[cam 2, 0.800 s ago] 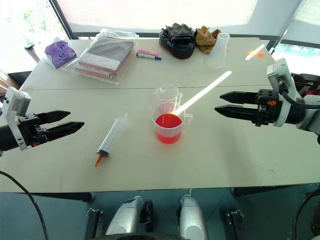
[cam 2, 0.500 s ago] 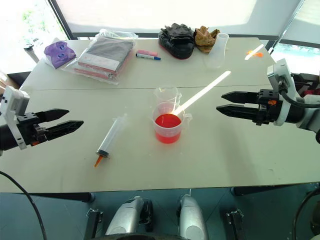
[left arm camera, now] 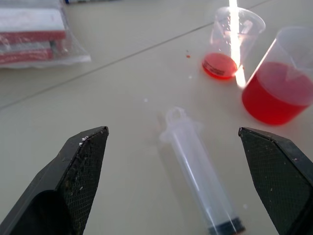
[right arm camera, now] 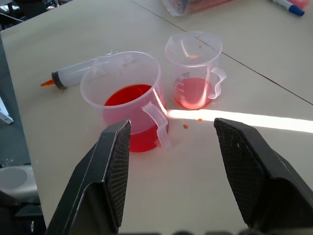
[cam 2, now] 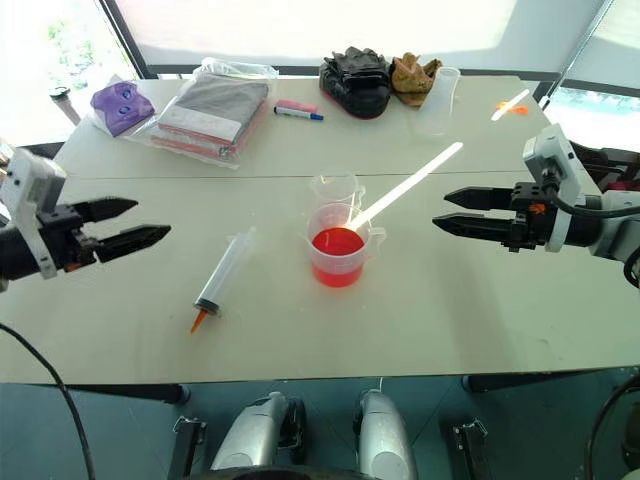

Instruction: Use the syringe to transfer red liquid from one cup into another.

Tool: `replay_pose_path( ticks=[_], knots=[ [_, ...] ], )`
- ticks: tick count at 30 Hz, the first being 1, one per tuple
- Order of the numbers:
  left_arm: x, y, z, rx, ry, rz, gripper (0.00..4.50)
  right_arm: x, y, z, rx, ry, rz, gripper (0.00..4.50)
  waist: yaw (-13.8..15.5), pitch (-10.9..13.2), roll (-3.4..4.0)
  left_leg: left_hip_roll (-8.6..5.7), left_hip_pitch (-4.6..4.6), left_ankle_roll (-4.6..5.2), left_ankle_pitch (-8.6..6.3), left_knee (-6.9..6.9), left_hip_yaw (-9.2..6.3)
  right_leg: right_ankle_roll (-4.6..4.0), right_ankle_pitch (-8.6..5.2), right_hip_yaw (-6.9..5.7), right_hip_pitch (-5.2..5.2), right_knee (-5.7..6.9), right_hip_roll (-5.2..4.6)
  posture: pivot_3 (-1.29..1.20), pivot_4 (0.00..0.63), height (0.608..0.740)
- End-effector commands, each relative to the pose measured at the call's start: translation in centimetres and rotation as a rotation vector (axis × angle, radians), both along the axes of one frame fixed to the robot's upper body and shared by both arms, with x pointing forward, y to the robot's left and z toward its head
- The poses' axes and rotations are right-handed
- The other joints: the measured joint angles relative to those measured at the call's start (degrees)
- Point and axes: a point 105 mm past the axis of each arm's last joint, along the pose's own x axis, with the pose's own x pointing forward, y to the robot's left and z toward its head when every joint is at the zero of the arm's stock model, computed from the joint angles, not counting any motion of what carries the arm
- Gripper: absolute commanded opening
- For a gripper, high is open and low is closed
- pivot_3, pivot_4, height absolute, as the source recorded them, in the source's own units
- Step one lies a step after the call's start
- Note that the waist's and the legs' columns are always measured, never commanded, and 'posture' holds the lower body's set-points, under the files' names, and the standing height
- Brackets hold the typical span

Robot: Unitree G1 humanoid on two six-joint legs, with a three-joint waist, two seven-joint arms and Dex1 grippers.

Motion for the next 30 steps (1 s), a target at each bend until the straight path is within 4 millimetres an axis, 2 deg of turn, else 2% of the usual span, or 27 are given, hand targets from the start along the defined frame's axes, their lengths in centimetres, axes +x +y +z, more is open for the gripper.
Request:
replay_pose_path(
  ticks=[1, 4, 7, 10, 13, 16, 19, 21, 23, 25, 28, 30],
  knots=[
    [-0.7, -1.2, 0.0, 0.127, 0.241, -0.079, 4.49, -0.3, 0.6, 2.1, -0.018, -0.097, 0.044, 2.82, 0.0, 0.0, -0.08, 0.00, -0.01, 0.06, 0.04, 0.03, 0.01, 0.01, 0.00, -0.02, 0.00, 0.02, 0.02, 0.00, 0.150, 0.740],
    [-0.3, -2.4, 0.9, 0.192, 0.314, -0.118, 4.49, -1.3, 3.1, 3.5, -0.045, -0.158, 0.172, 2.82, 0.0, 0.0, 0.04, -0.05, 0.01, 0.34, -0.08, 0.11, 0.09, 0.07, -0.02, -0.09, 0.02, 0.05, 0.09, 0.00, 0.150, 0.740],
    [1.8, -3.4, 1.6, 0.197, 0.425, -0.060, 4.49, -3.1, 6.0, 4.2, -0.054, -0.202, 0.323, 2.82, 0.4, 0.1, -0.10, -0.02, 0.06, 0.37, -0.08, 0.12, 0.04, 0.29, -0.01, -0.11, 0.09, 0.12, 0.34, 0.00, 0.150, 0.740],
    [2.8, -4.8, 1.5, 0.291, 0.539, -0.070, 4.49, -4.3, 8.0, 4.1, -0.063, -0.233, 0.415, 2.82, 0.8, 0.1, -0.27, 0.07, 0.06, 0.34, -0.04, 0.17, -0.04, 0.48, 0.00, -0.08, 0.12, 0.18, 0.57, 0.00, 0.150, 0.740],
    [2.7, -5.9, 1.0, 0.415, 0.596, -0.151, 4.49, -5.4, 9.8, 4.0, -0.055, -0.256, 0.480, 2.82, 0.9, 0.2, -0.37, 0.04, 0.02, 0.09, 0.11, 0.21, 0.02, 0.55, -0.04, -0.02, 0.08, 0.23, 0.56, 0.00, 0.150, 0.740],
    [2.1, -4.9, 0.9, 0.580, 0.541, -0.281, 4.49, -5.1, 10.2, 3.7, -0.054, -0.272, 0.456, 2.82, 0.9, 0.3, -0.58, 0.06, 0.00, 0.07, 0.12, 0.22, 0.11, 0.58, -0.06, 0.07, 0.00, 0.25, 0.56, 0.00, 0.150, 0.740],
    [0.6, -2.1, 1.3, 0.643, 0.560, -0.377, 4.49, -4.6, 9.7, 3.1, -0.051, -0.262, 0.400, 2.82, 0.9, 0.3, -0.58, 0.06, -0.02, 0.07, 0.12, 0.21, 0.19, 0.55, -0.07, 0.08, -0.06, 0.22, 0.54, 0.00, 0.150, 0.740],
    [-0.3, 0.4, 1.5, 0.638, 0.594, -0.357, 4.49, -4.5, 9.5, 2.7, -0.049, -0.254, 0.373, 2.82, 0.8, 0.3, -0.57, 0.07, -0.02, 0.07, 0.12, 0.21, 0.24, 0.46, -0.12, 0.09, -0.09, 0.21, 0.51, 0.00, 0.150, 0.740],
    [0.2, 1.7, 1.9, 0.576, 0.612, -0.272, 4.49, -4.4, 9.4, 2.7, -0.041, -0.252, 0.358, 2.82, 1.1, 0.3, -0.58, 0.08, -0.02, 0.09, 0.12, 0.22, 0.24, 0.39, -0.16, 0.08, -0.08, 0.23, 0.51, 0.00, 0.150, 0.740],
    [1.3, 1.8, 2.7, 0.490, 0.611, -0.195, 4.49, -4.2, 9.4, 2.8, -0.035, -0.256, 0.353, 2.82, 1.7, 0.3, -0.63, 0.07, -0.05, 0.48, -0.08, 0.35, 0.10, 0.36, -0.19, 0.03, 0.03, 0.24, 0.53, 0.00, 0.150, 0.740],
    [1.8, 1.7, 2.9, 0.463, 0.612, -0.173, 4.49, -4.2, 9.4, 2.9, -0.033, -0.257, 0.351, 2.82, 2.2, 0.3, -0.66, 0.08, -0.07, 0.72, -0.20, 0.63, 0.07, 0.35, -0.20, 0.03, 0.12, 0.25, 0.53, 0.00, 0.150, 0.740],
    [3.7, -0.5, 4.7, 0.344, 0.575, -0.151, 4.49, -3.7, 9.7, 3.1, -0.032, -0.269, 0.356, 2.82, 2.3, 0.3, -0.67, 0.10, -0.24, 0.93, -0.34, 0.95, 0.07, 0.36, -0.19, 0.04, 0.10, 0.28, 0.49, 0.00, 0.150, 0.740]
  ],
)
